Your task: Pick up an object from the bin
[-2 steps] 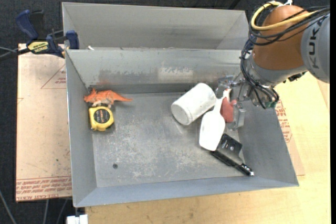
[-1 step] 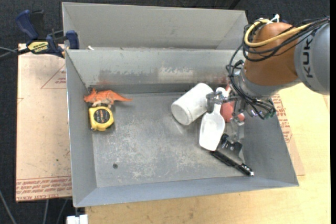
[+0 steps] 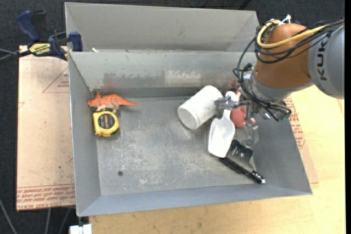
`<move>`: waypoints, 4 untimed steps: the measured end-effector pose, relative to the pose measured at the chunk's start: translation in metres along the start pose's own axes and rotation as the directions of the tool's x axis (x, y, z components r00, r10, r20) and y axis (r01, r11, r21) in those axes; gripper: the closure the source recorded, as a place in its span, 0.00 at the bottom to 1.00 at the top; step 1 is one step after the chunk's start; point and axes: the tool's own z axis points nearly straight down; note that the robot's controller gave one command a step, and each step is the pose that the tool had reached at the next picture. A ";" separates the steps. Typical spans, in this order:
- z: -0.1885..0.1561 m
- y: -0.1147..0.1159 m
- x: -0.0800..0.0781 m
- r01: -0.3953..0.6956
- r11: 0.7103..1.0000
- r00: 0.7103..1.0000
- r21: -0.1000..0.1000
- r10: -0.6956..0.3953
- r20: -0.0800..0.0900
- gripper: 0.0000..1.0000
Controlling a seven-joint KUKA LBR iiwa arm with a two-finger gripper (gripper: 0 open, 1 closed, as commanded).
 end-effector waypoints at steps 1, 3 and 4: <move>0.008 -0.003 -0.008 0.162 0.987 0.987 0.004 -0.162 0.003 0.00; 0.044 0.028 0.007 0.468 0.884 0.883 0.004 -0.468 0.005 0.00; 0.045 0.028 0.007 0.467 0.884 0.884 0.003 -0.467 0.005 1.00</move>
Offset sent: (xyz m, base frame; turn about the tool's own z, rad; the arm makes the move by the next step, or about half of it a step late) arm -0.0221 0.0196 -0.0459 -0.4908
